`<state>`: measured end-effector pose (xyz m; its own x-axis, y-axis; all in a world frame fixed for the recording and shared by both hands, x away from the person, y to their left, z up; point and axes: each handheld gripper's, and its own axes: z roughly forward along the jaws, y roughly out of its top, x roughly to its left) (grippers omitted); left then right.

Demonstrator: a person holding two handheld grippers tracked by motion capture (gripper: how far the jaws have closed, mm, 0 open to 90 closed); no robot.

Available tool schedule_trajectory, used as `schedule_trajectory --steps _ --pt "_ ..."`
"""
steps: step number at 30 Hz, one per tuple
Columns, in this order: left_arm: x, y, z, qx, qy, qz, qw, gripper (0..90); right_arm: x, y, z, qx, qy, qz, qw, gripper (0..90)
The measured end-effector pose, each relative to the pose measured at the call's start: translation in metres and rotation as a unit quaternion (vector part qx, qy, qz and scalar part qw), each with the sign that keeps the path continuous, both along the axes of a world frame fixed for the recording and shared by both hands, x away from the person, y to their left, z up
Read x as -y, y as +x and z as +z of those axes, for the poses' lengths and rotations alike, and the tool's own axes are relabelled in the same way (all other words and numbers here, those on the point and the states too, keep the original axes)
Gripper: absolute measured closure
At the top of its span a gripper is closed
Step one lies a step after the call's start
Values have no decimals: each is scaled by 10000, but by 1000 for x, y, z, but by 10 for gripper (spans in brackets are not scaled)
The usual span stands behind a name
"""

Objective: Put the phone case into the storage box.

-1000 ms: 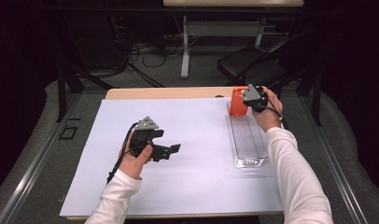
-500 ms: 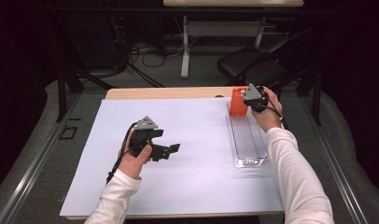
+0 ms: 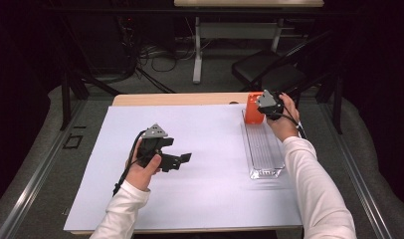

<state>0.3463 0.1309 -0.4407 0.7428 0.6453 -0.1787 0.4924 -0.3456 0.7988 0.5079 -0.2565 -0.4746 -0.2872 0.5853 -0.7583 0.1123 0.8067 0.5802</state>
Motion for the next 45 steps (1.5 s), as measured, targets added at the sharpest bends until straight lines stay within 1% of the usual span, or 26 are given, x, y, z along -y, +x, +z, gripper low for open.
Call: schedule_trajectory --steps 4,6,7,8,9,12,14,16,18,22,24,26,31,33,35,36,40,43,45 --pt "0 0 0 -3 0 0 10000 132 0 -1 1 28 15 -52 10000 546" --pt "0 0 0 -7 -1 -2 10000 132 -1 -1 2 77 3 -52 10000 523" --pt "0 0 0 -9 0 0 10000 132 -2 -2 2 87 40 -64 9999 511" --pt "0 0 0 -9 -2 0 10000 132 -2 -3 3 143 32 -65 9999 491" --pt "0 0 0 -6 -3 2 10000 132 -3 -3 4 163 35 -58 9998 491" --pt "0 0 0 0 8 1 10000 132 -4 -5 5 130 106 -18 9999 475" --pt "0 0 0 13 -13 -2 10000 132 -5 -6 6 153 130 -27 9998 457" --pt "0 0 1 14 5 -13 10000 132 -6 -7 6 98 177 -31 9998 450" --pt "0 0 1 13 7 -10 10000 132 -7 -9 7 105 175 -57 9998 417" --pt "0 -1 2 24 -15 9 10000 132 -9 -14 10 168 312 -143 9993 360" --pt "0 -1 3 56 -34 3 10000 132 -9 -17 12 175 411 -153 9989 351" --pt "0 -2 4 68 -53 14 10000 132 -10 -20 15 150 423 -140 9989 341" --pt "-1 -1 5 45 -55 -12 10000 132 -12 -25 20 148 709 -170 9972 296" --pt "-1 -1 5 33 -72 -17 10000 132 -13 -27 22 156 793 -173 9966 292" --pt "-1 -1 5 49 -80 -14 10000 132 -14 -28 24 144 845 -153 9962 284" --pt "-2 -1 5 57 -83 -12 9999 132 -15 -29 24 134 864 -172 9960 267" --pt "-3 -1 6 56 -108 8 9999 132 -16 -31 26 51 919 -225 9955 249" --pt "-4 -1 7 60 -111 8 9999 132 -17 -33 29 9 1077 -228 9939 247" --pt "-4 -1 7 63 -110 1 9999 132 -17 -34 31 -11 1156 -246 9930 219"
